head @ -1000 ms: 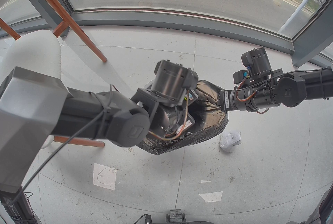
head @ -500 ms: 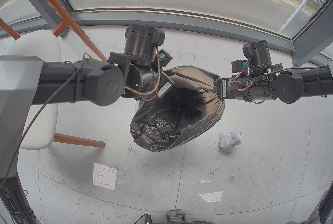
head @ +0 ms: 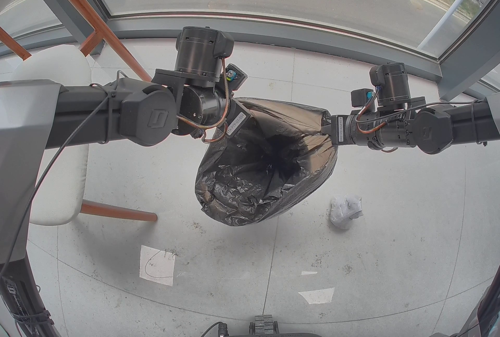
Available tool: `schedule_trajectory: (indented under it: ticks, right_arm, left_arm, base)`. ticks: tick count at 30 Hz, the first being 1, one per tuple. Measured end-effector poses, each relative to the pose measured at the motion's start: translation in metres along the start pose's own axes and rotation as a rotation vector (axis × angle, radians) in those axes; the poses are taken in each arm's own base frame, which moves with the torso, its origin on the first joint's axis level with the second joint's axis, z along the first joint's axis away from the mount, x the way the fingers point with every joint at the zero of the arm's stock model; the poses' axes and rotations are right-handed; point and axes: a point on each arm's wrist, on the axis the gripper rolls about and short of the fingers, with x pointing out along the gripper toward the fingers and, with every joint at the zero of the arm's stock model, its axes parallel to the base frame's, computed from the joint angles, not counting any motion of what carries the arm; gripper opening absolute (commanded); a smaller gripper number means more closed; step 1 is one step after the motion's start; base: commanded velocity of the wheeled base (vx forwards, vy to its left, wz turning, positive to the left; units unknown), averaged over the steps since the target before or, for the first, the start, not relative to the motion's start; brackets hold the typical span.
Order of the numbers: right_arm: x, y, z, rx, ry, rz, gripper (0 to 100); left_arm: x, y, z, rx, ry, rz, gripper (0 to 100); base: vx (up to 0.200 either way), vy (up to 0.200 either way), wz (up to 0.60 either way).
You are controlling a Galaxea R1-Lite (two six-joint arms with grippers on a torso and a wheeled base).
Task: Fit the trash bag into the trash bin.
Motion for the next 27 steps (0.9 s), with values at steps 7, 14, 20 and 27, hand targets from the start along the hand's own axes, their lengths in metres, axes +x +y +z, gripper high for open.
schedule_trajectory:
  ticks: [7, 14, 20, 27]
  right_arm:
    - [0.002, -0.013, -0.011, 0.009, 0.044, -0.024, 100]
    - [-0.009, -0.017, -0.008, 0.005, 0.028, -0.018, 100]
    - [-0.019, -0.016, -0.003, 0.003, 0.009, -0.013, 100]
    - [-0.023, -0.015, -0.008, 0.001, 0.022, -0.012, 100]
  left_arm:
    - [0.001, 0.000, -0.001, 0.000, 0.003, 0.001, 0]
    - [0.010, 0.002, -0.011, 0.009, 0.038, 0.004, 0]
    - [0.014, -0.008, -0.026, 0.022, 0.089, -0.029, 0]
    - [0.023, -0.015, -0.038, 0.017, 0.078, -0.032, 0]
  base:
    - [0.000, 0.000, 0.00]
    - [0.000, 0.000, 0.00]
    - [0.000, 0.000, 0.00]
    - [0.000, 0.000, 0.00]
